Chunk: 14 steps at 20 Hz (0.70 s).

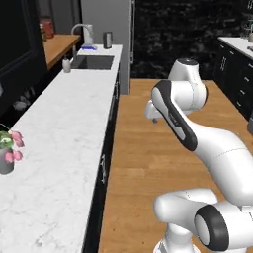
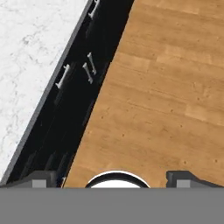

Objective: Navigate to the stand mixer.

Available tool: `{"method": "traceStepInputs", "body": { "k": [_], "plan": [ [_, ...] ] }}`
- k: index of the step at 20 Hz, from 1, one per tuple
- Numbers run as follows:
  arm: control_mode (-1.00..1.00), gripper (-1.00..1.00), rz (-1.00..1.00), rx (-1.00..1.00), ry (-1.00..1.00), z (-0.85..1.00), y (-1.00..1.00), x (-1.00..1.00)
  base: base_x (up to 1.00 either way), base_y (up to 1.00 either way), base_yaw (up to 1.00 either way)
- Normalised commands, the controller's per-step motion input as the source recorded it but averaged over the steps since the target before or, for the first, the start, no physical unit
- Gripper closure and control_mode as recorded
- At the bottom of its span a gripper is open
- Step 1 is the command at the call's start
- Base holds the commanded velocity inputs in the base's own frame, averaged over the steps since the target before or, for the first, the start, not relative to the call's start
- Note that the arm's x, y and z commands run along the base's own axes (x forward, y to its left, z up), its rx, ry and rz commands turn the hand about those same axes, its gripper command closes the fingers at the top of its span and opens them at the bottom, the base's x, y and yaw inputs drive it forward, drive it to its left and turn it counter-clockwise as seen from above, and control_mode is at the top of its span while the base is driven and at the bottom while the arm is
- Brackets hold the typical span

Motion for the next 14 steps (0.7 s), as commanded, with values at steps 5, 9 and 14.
{"method": "traceStepInputs", "body": {
  "k": [5, 9, 14],
  "plan": [
    [1.0, -1.0, 0.0, 0.0, 0.0, 0.0, 0.0, 0.0, 0.06, -0.32, -0.67],
    [1.0, -1.0, 0.0, 0.0, 0.0, 0.0, 0.0, 0.0, 0.11, -0.46, -0.62],
    [1.0, -1.0, 0.0, 0.0, 0.0, 0.0, 0.0, 0.0, 0.13, -0.56, -0.59]
  ]
}}
